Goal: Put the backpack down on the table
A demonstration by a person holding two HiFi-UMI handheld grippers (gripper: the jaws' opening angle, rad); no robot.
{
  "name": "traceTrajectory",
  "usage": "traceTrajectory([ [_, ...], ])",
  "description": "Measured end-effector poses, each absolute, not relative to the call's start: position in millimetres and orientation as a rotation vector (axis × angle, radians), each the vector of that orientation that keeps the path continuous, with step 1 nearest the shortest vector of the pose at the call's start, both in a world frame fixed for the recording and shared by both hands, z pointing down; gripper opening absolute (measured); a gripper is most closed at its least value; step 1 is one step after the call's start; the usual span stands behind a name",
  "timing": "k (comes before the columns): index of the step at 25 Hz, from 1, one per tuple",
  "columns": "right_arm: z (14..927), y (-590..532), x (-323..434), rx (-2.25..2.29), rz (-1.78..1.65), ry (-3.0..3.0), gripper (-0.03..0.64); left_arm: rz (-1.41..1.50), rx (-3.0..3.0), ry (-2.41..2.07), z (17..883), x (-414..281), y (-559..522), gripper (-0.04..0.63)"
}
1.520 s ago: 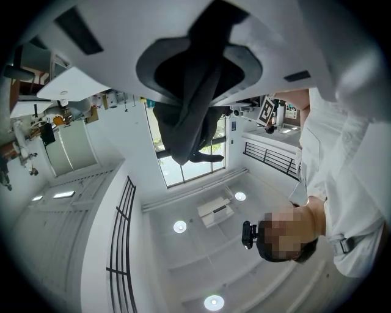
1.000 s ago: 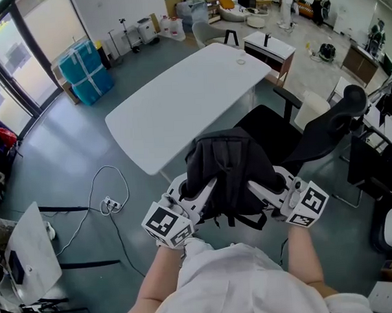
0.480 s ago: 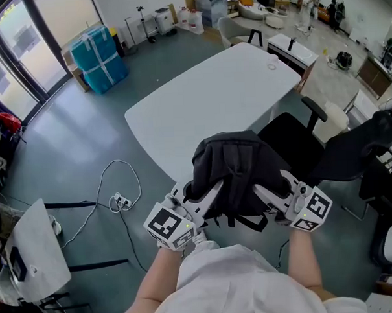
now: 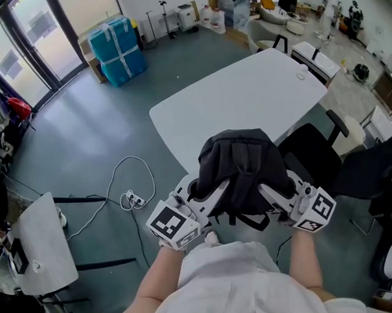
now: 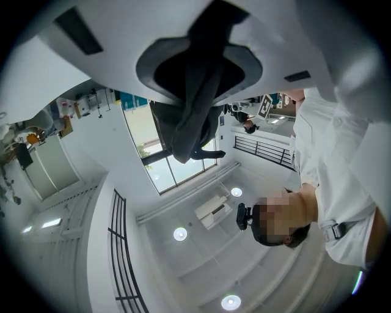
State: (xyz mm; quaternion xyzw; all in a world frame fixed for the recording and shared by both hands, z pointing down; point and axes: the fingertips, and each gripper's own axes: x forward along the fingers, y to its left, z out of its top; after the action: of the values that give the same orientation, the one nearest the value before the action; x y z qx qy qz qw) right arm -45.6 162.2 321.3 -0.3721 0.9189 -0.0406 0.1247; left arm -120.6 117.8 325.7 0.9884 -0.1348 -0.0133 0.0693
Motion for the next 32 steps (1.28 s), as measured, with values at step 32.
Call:
traceTrajectory([
  [32, 310.2, -108.0, 54.7, -0.680, -0.145, 2.851, 0.097, -0.117, 2.824, -0.877, 315.9, -25.2, -123.8, 0.092],
])
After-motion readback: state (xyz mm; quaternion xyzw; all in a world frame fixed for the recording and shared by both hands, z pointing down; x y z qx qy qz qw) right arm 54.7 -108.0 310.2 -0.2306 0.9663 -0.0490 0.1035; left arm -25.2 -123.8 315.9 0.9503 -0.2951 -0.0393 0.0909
